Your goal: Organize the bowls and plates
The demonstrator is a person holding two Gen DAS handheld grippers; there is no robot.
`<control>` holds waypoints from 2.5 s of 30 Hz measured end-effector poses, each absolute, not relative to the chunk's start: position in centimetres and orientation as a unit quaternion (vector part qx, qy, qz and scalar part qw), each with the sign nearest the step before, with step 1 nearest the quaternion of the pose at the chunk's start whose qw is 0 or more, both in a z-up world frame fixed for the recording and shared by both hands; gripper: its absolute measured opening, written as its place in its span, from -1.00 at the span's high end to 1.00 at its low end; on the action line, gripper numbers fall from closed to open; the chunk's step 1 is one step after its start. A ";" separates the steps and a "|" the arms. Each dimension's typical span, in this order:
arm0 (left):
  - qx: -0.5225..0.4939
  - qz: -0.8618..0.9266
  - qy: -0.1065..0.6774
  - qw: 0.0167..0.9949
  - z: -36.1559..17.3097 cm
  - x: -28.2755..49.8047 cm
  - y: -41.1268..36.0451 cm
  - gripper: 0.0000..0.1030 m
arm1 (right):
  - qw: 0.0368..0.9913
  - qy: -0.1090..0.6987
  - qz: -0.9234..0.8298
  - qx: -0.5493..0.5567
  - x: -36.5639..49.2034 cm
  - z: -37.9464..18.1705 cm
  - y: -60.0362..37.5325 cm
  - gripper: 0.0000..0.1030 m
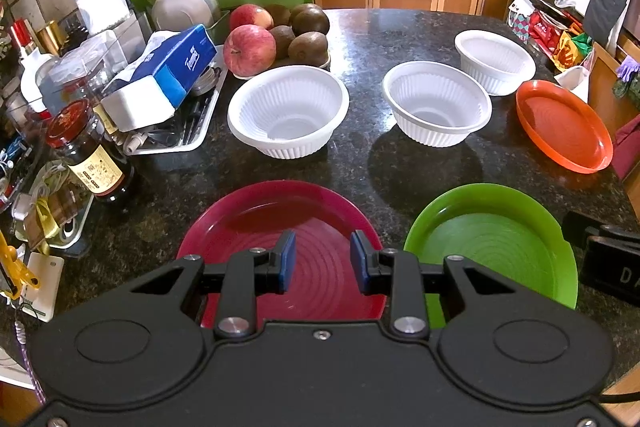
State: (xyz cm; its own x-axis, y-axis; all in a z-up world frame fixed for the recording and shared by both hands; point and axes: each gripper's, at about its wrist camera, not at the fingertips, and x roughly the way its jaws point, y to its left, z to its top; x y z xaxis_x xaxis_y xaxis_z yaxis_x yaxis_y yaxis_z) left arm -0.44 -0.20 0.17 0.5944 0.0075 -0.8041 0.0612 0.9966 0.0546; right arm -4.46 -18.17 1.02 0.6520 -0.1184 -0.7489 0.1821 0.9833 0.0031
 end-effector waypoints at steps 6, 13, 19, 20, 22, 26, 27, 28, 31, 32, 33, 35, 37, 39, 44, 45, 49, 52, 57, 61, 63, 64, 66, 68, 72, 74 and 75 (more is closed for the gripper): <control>0.039 -0.014 0.449 0.893 0.2 -0.6 -0.3 0.19 | 0.908 0.409 -0.083 0.039 -4.5 1.0 -18.2 -0.87; 0.040 -0.015 0.449 0.892 0.2 -0.6 -0.3 0.19 | 0.908 0.409 -0.080 0.039 -4.6 1.0 -18.2 -0.87; 0.040 -0.015 0.450 0.892 0.2 -0.6 -0.4 0.19 | 0.908 0.409 -0.081 0.038 -4.6 0.9 -18.2 -0.87; 0.040 -0.016 0.449 0.892 0.2 -0.7 -0.4 0.19 | 0.908 0.409 -0.081 0.038 -4.6 0.9 -18.2 -0.87; 0.041 -0.016 0.449 0.892 0.3 -0.7 -0.5 0.19 | 0.908 0.410 -0.081 0.038 -4.5 0.9 -18.2 -0.87; 0.040 -0.015 0.449 0.893 0.3 -0.7 -0.5 0.19 | 0.908 0.410 -0.081 0.037 -4.5 0.9 -18.1 -0.87; 0.040 -0.015 0.448 0.893 0.3 -0.7 -0.6 0.19 | 0.908 0.410 -0.081 0.037 -4.5 0.9 -18.1 -0.87; 0.041 -0.015 0.449 0.893 0.3 -0.7 -0.5 0.19 | 0.908 0.409 -0.081 0.037 -4.5 0.9 -18.1 -0.87; 0.041 -0.016 0.449 0.893 0.3 -0.7 -0.6 0.19 | 0.908 0.410 -0.081 0.037 -4.5 0.9 -18.1 -0.87; 0.041 -0.016 0.449 0.893 0.3 -0.7 -0.6 0.19 | 0.908 0.409 -0.081 0.036 -4.5 0.9 -18.1 -0.87; 0.041 -0.016 0.449 0.893 0.3 -0.7 -0.6 0.19 | 0.908 0.409 -0.081 0.036 -4.5 0.9 -18.1 -0.87; 0.042 -0.016 0.448 0.893 0.3 -0.7 -0.7 0.19 | 0.908 0.410 -0.081 0.035 -4.5 0.9 -18.1 -0.87; 0.042 -0.016 0.449 0.892 0.3 -0.7 -0.7 0.19 | 0.908 0.410 -0.081 0.034 -4.5 0.9 -18.1 -0.87; 0.042 -0.017 0.450 0.892 0.3 -0.6 -0.7 0.19 | 0.908 0.410 -0.081 0.034 -4.5 0.9 -18.1 -0.87; 0.041 -0.015 0.451 0.891 0.3 -0.5 -0.6 0.19 | 0.908 0.410 -0.079 0.034 -4.5 0.9 -18.1 -0.87; 0.040 -0.015 0.452 0.891 0.2 -0.4 -0.5 0.19 | 0.908 0.410 -0.079 0.034 -4.5 0.9 -18.1 -0.87; 0.038 -0.013 0.457 0.888 0.0 -0.2 -0.2 0.19 | 0.912 0.400 -0.084 0.024 -4.5 0.9 -17.9 -0.87; 0.030 -0.011 0.462 0.886 -0.1 -0.1 0.2 0.19 | 0.915 0.390 -0.099 -0.009 -4.5 0.8 -17.4 -0.87; 0.012 -0.001 0.470 0.883 -0.3 0.0 1.1 0.19 | 0.898 0.431 -0.082 0.011 -3.5 0.2 -17.7 -0.85; -0.008 0.019 0.477 0.879 -0.5 0.1 2.5 0.19 | 0.885 0.461 -0.041 0.051 -2.8 -0.4 -17.9 -0.79; -0.021 0.035 0.477 0.878 -0.6 0.2 3.5 0.19 | 0.881 0.469 -0.028 0.059 -2.5 -0.6 -17.4 -0.79; -0.025 0.042 0.479 0.876 -0.6 0.2 4.0 0.19 | 0.878 0.473 -0.022 0.062 -2.2 -0.6 -17.2 -0.80; -0.031 0.051 0.484 0.873 -0.8 0.3 5.0 0.19 | 0.869 0.490 -0.014 0.072 -1.6 -0.8 -16.5 -0.80; -0.035 0.058 0.490 0.869 -1.0 0.4 6.0 0.19 | 0.859 0.504 -0.003 0.086 -1.0 -1.0 -16.0 -0.80; -0.036 0.070 0.496 0.865 -1.4 0.3 7.6 0.19 | 0.846 0.520 0.025 0.114 -0.2 -1.7 -15.1 -0.73; -0.034 0.081 0.494 0.865 -1.6 0.1 8.3 0.19 | 0.844 0.525 0.046 0.099 0.5 -1.9 -14.2 -0.70; -0.035 0.083 0.493 0.865 -1.7 0.0 8.7 0.19 | 0.847 0.520 0.056 0.091 0.7 -1.9 -13.7 -0.66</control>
State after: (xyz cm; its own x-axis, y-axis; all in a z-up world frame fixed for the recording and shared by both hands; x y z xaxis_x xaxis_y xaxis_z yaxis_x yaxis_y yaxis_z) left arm 0.05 8.72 -1.66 0.5000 0.1099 -0.8590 -0.1788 0.9836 0.0218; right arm 0.73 -13.66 -1.89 0.4528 0.1892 -0.8713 0.0006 0.9772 0.2124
